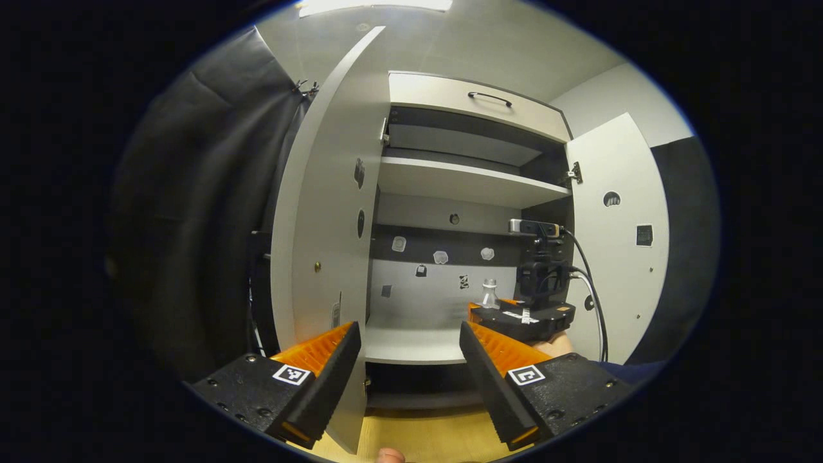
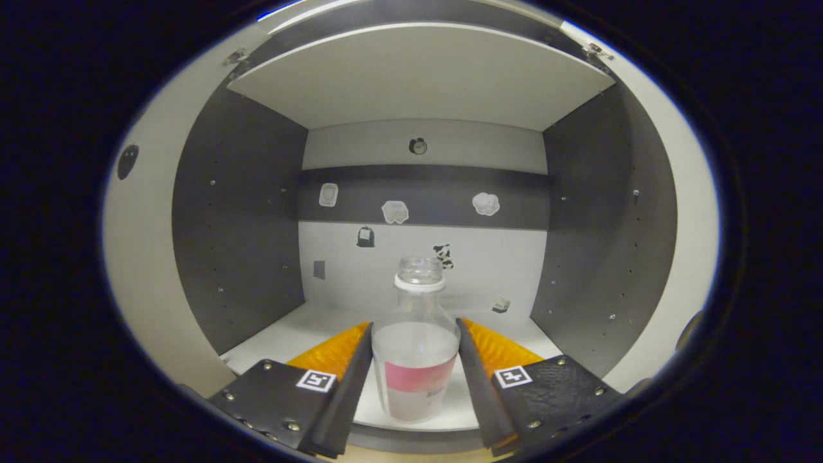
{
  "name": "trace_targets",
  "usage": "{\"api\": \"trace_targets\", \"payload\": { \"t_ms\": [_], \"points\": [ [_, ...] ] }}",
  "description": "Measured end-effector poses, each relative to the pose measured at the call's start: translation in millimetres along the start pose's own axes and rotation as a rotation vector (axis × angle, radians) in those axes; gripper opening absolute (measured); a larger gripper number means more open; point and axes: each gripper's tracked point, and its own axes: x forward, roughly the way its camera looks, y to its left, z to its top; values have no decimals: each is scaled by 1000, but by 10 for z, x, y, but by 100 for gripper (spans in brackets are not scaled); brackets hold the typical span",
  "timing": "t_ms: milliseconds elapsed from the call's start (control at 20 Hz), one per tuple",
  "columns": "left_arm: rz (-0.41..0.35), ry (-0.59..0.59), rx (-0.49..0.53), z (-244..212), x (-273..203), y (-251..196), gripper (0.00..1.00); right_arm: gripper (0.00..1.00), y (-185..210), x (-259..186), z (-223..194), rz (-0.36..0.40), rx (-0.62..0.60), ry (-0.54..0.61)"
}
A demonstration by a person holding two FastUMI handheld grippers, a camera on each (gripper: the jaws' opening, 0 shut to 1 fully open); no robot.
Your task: Grasp the bottle in the cabinet with the left hand and place it on the coaster, then close the right door with the right hand and the left door with the left hand.
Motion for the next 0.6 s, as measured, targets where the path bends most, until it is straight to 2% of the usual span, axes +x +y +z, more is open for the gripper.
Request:
{"api": "trace_targets", "payload": {
  "t_ms": [50, 150, 250, 300, 350, 600],
  "points": [
    [-1, 4, -2, -10, 2, -4, 96, 70, -14, -54, 50, 2, -11, -16],
    [-2, 6, -7, -10, 0, -10, 96, 73, -54, -215, 216, -6, -49, -70],
    [-4, 11, -15, -24, -18, -14, 96, 70, -60, -432, 396, -4, -77, -125],
    [-6, 13, -21, -22, -25, -16, 96, 73, -70, -548, 465, -1, -82, -145],
    [-8, 15, -27, -33, -39, -14, 96, 70, -70, -679, 516, 4, -81, -161],
    [-23, 26, -30, -56, -109, -31, 96, 73, -41, -1290, 473, 43, -42, -169]
  ]
}}
